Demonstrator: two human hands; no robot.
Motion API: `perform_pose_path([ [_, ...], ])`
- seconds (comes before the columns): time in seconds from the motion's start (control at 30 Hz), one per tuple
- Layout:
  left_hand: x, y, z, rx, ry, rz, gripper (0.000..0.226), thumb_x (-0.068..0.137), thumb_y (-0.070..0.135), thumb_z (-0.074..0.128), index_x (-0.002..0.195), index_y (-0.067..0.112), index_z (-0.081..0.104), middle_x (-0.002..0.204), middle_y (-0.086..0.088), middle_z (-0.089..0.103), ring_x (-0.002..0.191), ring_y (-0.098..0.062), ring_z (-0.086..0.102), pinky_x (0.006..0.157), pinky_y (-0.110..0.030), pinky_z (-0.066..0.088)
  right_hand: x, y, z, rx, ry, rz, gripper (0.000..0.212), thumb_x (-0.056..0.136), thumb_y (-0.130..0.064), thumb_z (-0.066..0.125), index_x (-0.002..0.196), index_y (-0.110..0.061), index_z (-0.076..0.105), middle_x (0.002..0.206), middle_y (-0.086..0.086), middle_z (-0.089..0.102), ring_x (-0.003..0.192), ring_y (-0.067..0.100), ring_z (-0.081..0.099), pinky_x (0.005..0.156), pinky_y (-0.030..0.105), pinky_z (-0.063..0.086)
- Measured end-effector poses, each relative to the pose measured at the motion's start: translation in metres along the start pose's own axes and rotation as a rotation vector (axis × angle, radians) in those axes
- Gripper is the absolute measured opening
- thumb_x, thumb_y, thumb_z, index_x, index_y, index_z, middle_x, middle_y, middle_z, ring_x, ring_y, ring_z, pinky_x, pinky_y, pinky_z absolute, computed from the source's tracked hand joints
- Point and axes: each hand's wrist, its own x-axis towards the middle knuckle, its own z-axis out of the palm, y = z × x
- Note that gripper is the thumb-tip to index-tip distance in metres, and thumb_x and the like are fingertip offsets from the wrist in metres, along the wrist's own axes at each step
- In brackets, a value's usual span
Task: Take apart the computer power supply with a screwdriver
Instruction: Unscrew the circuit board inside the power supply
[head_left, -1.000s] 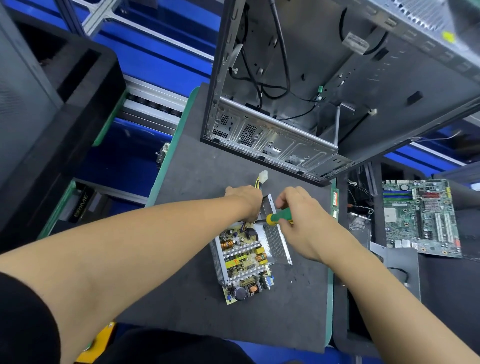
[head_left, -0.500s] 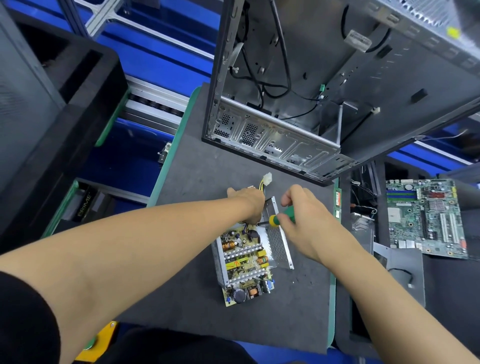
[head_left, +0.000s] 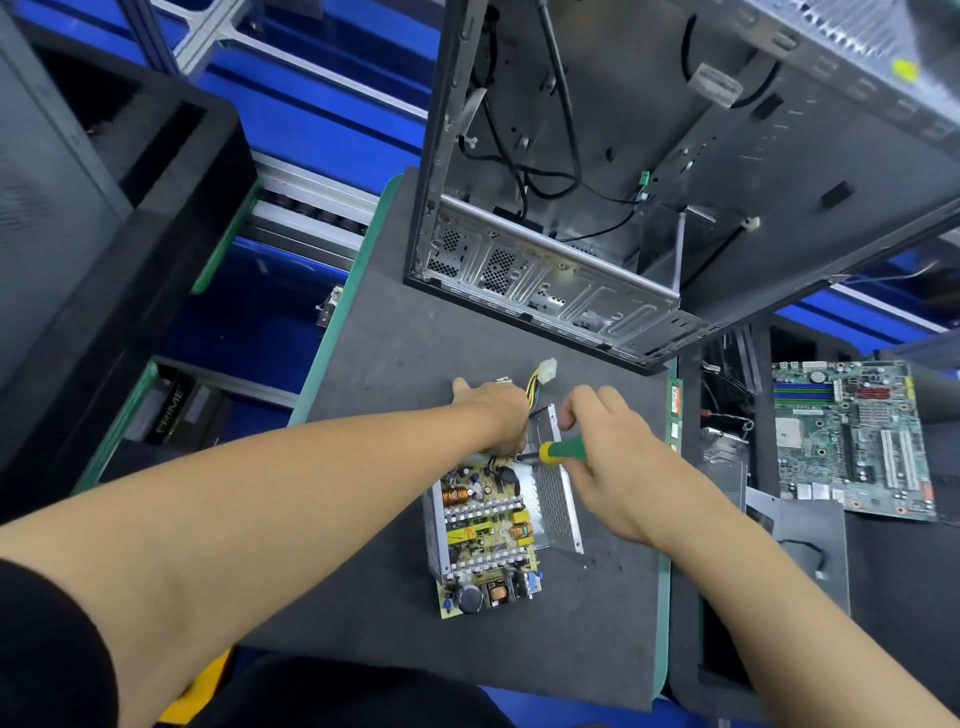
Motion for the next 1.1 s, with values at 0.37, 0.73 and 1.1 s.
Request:
perform_pose_path([
  [0.37,0.000,-0.001,0.001,0.032,0.025,0.001,0.021,0.088,0.023,0.061,0.068,0.021,0.053,0.091,0.004,0.053,0.090,-0.021,0.050,0.087,-0.043,0.026,0.013,-0.003,0.010,-0.265,-0.040,0.114,0.024,0.103,-0.025,0.041,0.084,-0.011,0.037,0.074,0.004,0.037,0.076,0.032,0.053,0.055,0.030,0.032],
  [0.73,0.000,-0.004,0.002,0.016,0.029,0.053,0.014,0.092,0.028,0.054,0.083,0.019,0.049,0.083,0.003,0.042,0.091,-0.021,0.047,0.093,-0.049,0.027,0.014,-0.016,-0.010,-0.630,-0.033,-0.273,0.036,0.086,0.001,0.051,0.112,-0.022,0.057,0.105,-0.001,0.045,0.065,0.014,0.023,0.062,0.025,0.017],
  [1.1,-0.001,-0.005,0.004,0.004,0.081,0.043,0.022,0.090,0.022,0.055,0.070,0.020,0.048,0.086,0.003,0.046,0.082,-0.020,0.046,0.092,-0.047,0.027,0.027,-0.011,0.001,-0.418,-0.163,0.151,0.033,0.102,-0.033,0.040,0.118,-0.007,0.051,0.120,0.015,0.055,0.109,0.039,0.058,0.078,0.037,0.043],
])
